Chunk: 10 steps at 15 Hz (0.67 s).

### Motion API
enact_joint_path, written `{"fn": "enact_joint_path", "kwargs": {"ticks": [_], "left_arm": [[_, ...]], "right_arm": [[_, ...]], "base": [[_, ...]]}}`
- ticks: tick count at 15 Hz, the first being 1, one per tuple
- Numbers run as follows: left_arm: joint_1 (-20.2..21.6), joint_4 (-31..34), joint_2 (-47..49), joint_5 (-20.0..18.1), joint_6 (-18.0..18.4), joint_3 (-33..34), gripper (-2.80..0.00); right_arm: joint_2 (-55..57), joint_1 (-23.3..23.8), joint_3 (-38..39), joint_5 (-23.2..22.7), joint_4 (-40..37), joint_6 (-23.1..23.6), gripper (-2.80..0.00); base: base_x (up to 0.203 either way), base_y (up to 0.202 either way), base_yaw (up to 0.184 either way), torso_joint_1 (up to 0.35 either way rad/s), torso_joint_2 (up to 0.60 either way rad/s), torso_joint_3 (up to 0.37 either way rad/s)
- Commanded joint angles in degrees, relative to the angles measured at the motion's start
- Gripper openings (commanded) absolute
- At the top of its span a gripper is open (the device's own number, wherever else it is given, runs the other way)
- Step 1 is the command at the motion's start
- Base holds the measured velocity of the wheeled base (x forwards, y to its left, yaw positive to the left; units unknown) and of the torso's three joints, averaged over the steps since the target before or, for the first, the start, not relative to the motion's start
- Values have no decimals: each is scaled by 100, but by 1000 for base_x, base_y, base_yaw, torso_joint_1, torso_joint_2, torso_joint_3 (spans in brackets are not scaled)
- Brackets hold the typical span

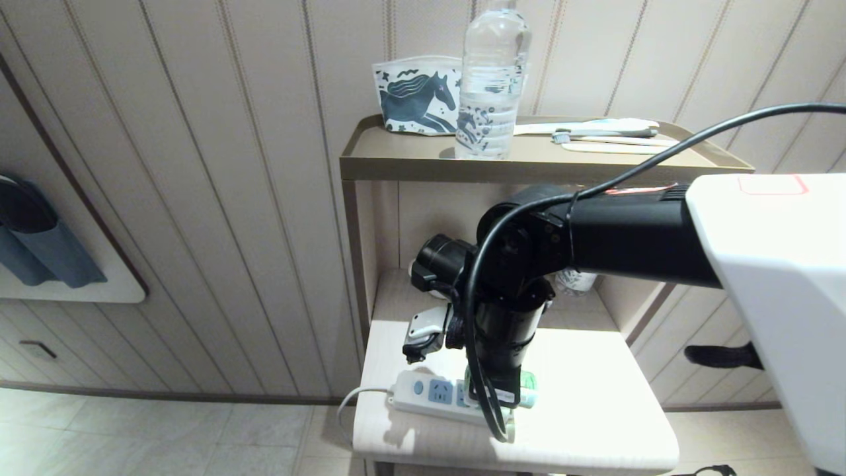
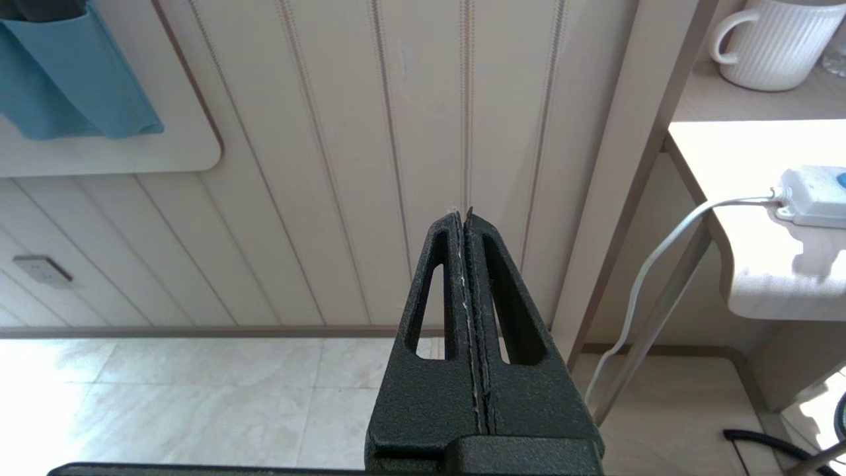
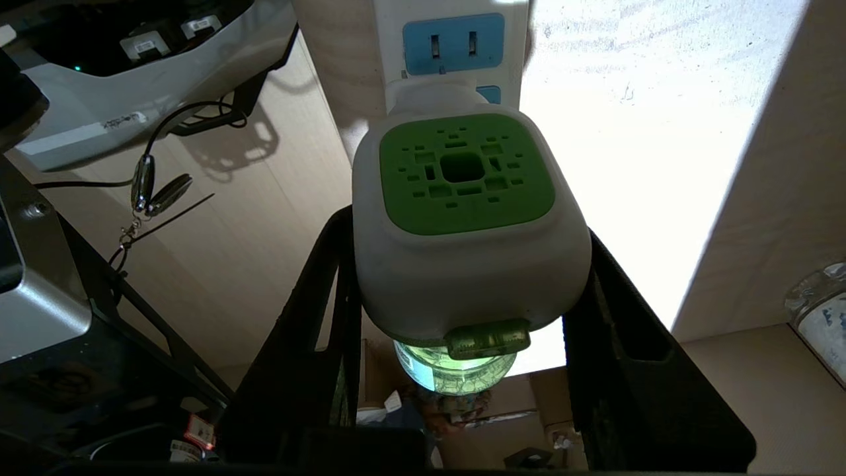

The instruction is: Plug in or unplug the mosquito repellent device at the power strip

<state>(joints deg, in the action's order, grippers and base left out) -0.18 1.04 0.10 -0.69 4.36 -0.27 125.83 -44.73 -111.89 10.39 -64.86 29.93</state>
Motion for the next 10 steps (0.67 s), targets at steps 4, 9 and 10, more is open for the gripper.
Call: {"fn": "enact_joint_path", "kwargs": {"ticks": [4, 9, 10], "left_arm": [[1, 2, -1, -1, 4, 0, -280], [1, 2, -1, -1, 4, 0, -280], [1, 2, -1, -1, 4, 0, -280]], "right_arm": [[92, -11, 0, 7, -20, 63, -280], [179, 17, -35, 16, 180, 135, -280], [160, 17, -27, 16, 182, 135, -280]], "base": [[0, 0, 0, 0, 0, 0], [0, 0, 0, 0, 0, 0], [0, 0, 0, 0, 0, 0]]}}
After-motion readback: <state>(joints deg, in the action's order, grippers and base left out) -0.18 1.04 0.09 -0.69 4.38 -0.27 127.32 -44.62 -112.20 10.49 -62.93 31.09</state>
